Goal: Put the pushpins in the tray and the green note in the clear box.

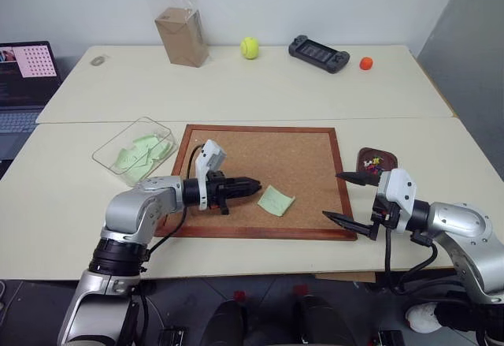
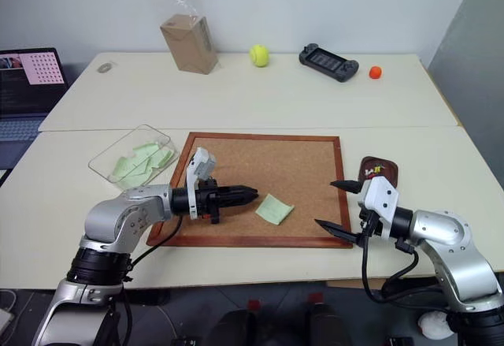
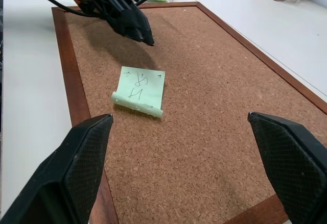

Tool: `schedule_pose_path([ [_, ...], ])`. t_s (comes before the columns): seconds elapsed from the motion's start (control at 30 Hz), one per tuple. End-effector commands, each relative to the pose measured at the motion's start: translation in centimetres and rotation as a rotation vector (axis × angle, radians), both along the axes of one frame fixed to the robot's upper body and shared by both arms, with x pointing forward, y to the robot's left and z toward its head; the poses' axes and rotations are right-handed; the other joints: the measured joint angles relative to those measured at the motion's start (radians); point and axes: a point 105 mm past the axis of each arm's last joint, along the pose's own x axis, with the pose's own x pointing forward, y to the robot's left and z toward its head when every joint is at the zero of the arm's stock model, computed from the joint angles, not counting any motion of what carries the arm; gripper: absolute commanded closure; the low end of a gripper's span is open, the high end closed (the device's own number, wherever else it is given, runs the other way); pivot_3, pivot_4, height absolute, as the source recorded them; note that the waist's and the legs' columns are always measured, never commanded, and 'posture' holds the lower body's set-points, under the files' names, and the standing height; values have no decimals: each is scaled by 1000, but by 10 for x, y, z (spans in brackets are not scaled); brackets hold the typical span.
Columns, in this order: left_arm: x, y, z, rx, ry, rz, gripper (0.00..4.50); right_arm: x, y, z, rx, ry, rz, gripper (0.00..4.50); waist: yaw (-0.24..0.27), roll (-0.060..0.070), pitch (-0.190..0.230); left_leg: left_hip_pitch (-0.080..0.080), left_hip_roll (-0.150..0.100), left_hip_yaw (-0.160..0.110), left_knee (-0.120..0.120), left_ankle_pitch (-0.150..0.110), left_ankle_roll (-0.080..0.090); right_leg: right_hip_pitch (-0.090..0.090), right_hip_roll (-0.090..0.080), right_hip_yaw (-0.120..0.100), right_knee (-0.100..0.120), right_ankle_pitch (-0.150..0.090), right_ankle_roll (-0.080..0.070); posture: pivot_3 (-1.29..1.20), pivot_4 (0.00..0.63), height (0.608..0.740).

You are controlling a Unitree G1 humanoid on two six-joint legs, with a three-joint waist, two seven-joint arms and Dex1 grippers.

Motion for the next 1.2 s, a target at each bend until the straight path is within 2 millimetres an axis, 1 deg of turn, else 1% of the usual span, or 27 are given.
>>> schedule_pose_path([
  [0.03,-2,-4,5,11,7,-61,2503,-6,4,10,-13,-74,19,0,0,0,0,0,0,0,0,0,0,0,0,0,0,0,0,0,150,740],
  [0.1,-1,-5,1,21,24,-60,2245,-7,4,11,-17,-85,24,0,0,0,0,0,0,0,0,0,1,0,0,0,0,0,0,0,150,740],
  [0.13,1,-4,-2,39,30,-52,1985,-8,4,12,-20,-91,26,0,0,0,0,0,0,0,0,0,1,0,0,0,0,0,0,0,150,740],
  [0.17,2,-4,-5,53,33,-46,1902,-8,5,12,-21,-94,26,0,0,0,0,0,0,0,0,0,1,0,0,0,0,0,0,0,150,740],
  [0.23,8,-2,-13,68,60,-13,1488,-11,6,12,-24,-98,39,0,0,0,0,0,0,0,0,0,1,0,0,0,1,0,0,0,150,740],
  [0.33,8,-7,-14,52,88,-29,1488,-15,8,12,-28,-103,55,0,0,0,0,0,0,0,0,-1,1,0,0,0,1,0,0,0,150,740],
  [0.6,5,-26,-17,29,127,-99,1488,-13,9,13,-13,-107,35,0,0,0,0,0,0,0,2,0,1,0,0,0,4,0,0,0,150,740],
  [0.77,-2,-27,-22,47,130,-142,1488,-10,8,15,-1,-110,22,0,0,0,0,1,0,0,2,0,1,0,0,0,5,0,0,0,150,740],
  [0.87,1,-26,-24,49,131,-125,1991,-8,7,16,0,-115,13,0,0,0,0,1,0,0,3,0,1,0,0,0,5,0,0,0,150,740],
  [0.97,3,-25,-25,53,129,-119,2699,-9,8,16,2,-114,11,0,0,0,0,1,0,0,3,0,1,0,0,0,5,0,0,0,150,740],
  [1.1,2,-26,-27,50,132,-119,3366,-9,8,16,2,-113,10,0,0,0,0,1,0,0,3,0,1,0,0,0,5,0,0,0,150,740],
  [1.2,0,-29,-29,52,125,-128,3985,-8,8,16,3,-113,8,0,0,0,0,1,0,0,3,0,1,0,0,0,5,0,0,0,150,740],
])
